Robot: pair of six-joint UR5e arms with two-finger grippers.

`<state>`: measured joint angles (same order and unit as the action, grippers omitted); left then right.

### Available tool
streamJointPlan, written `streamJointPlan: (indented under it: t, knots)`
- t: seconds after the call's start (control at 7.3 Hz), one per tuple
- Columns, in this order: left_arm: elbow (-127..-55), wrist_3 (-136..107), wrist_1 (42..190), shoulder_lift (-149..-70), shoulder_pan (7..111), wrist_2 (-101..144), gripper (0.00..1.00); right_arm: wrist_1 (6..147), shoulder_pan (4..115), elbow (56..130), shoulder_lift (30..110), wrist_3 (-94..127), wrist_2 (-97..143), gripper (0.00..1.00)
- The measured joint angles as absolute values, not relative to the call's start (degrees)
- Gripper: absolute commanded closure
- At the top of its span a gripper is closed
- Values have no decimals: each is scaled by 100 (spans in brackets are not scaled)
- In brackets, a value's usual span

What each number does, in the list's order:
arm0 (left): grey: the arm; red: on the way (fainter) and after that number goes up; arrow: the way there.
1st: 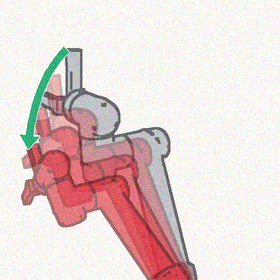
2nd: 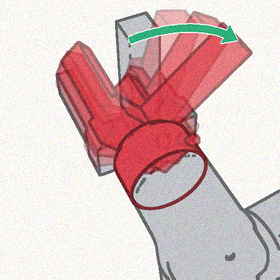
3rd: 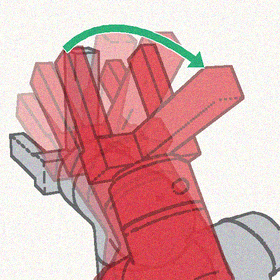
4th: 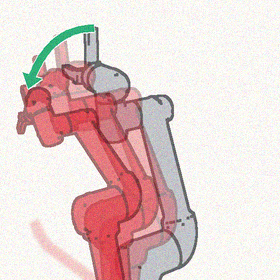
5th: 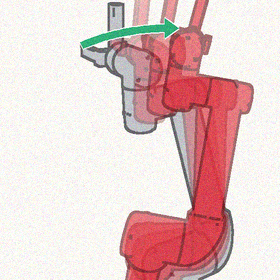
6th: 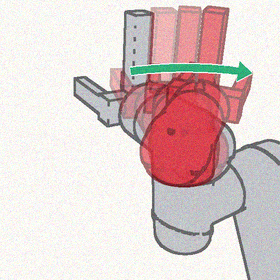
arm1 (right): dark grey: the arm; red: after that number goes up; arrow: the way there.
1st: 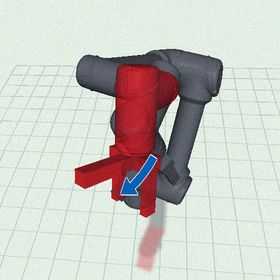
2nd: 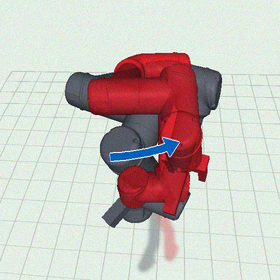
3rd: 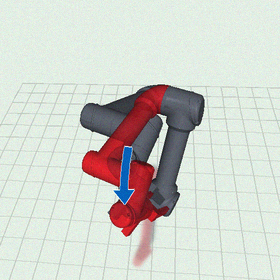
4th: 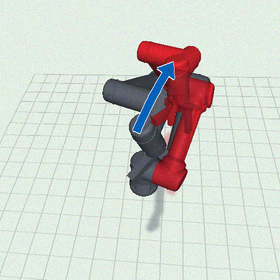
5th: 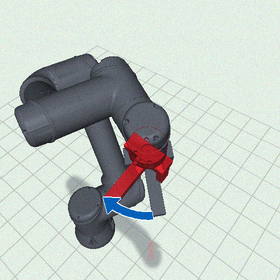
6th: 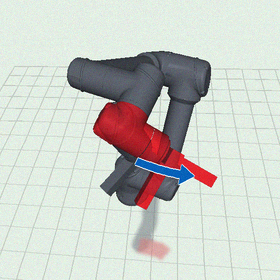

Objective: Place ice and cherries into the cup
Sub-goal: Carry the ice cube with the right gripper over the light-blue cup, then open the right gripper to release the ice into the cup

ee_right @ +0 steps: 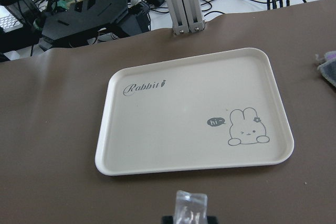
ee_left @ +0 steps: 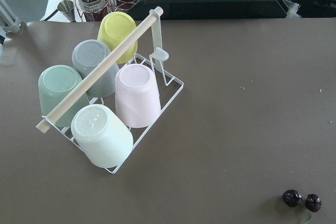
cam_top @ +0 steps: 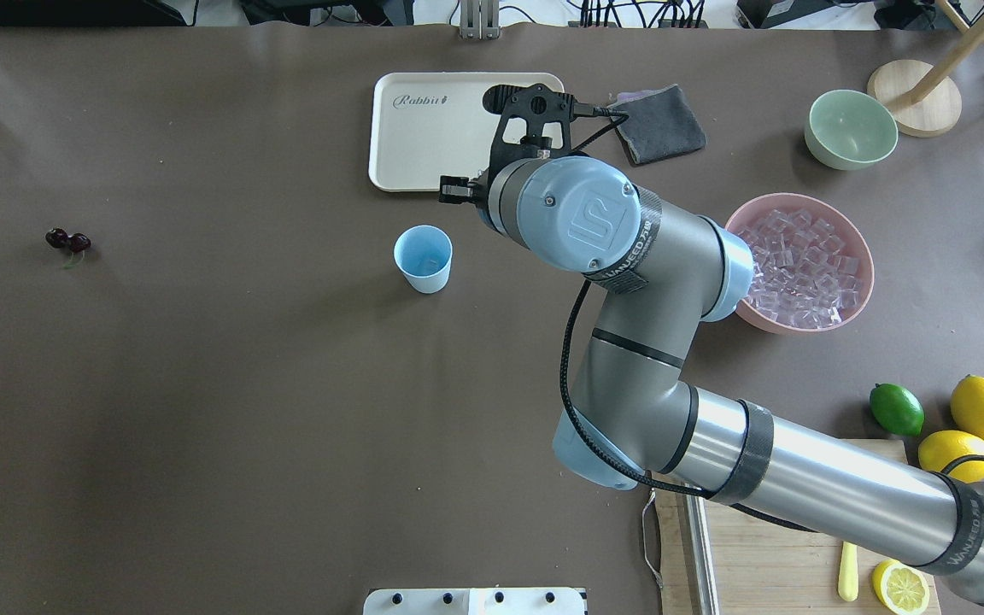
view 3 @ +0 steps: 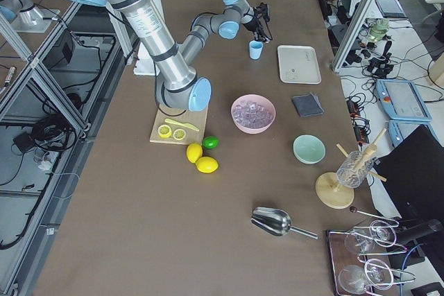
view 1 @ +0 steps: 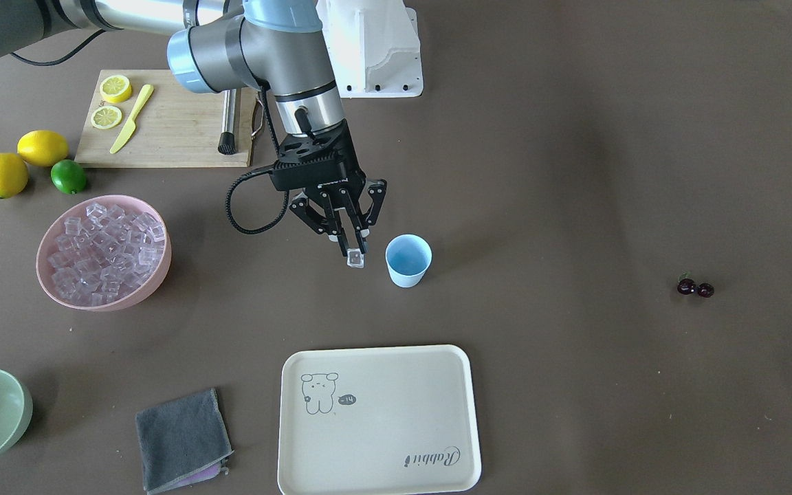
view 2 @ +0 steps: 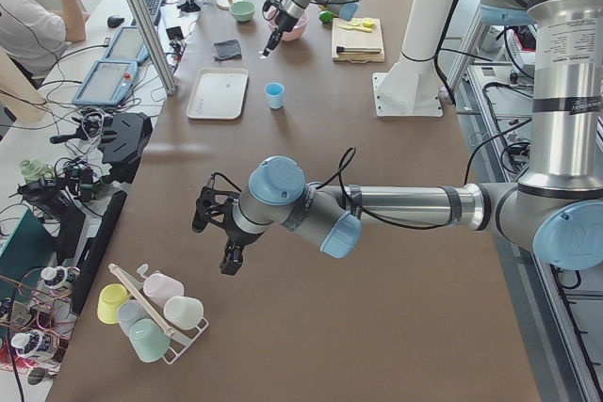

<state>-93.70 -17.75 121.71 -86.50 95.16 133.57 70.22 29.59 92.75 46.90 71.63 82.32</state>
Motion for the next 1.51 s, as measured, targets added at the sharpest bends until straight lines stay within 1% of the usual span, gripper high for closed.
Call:
streamJointPlan:
  t: [0.41, 0.68, 0.82, 0.96, 1.1, 1.51]
  knots:
    - [-9375, -1769, 12223, -8551, 9517, 13358, 2, 6393, 2637, 8622, 4427, 6997, 8228, 100]
    - [-9358, -1774, 12388, -8439, 9516, 13356, 2, 6270, 2533, 8416, 4296, 6670, 8248, 100]
    - [-9357, -1775, 12427, -8391, 9516, 13353, 2, 6246, 2526, 8356, 4282, 6450, 8256, 88]
    - [-9358, -1775, 12461, -8363, 9513, 13353, 2, 6216, 2525, 8304, 4273, 6347, 8262, 13]
    - [-9362, -1778, 12518, -8329, 9511, 13357, 2, 6168, 2524, 8277, 4270, 6309, 8267, 0]
    - [-9372, -1784, 12670, -8242, 9512, 13357, 2, 6105, 2584, 8300, 4248, 6283, 8275, 0]
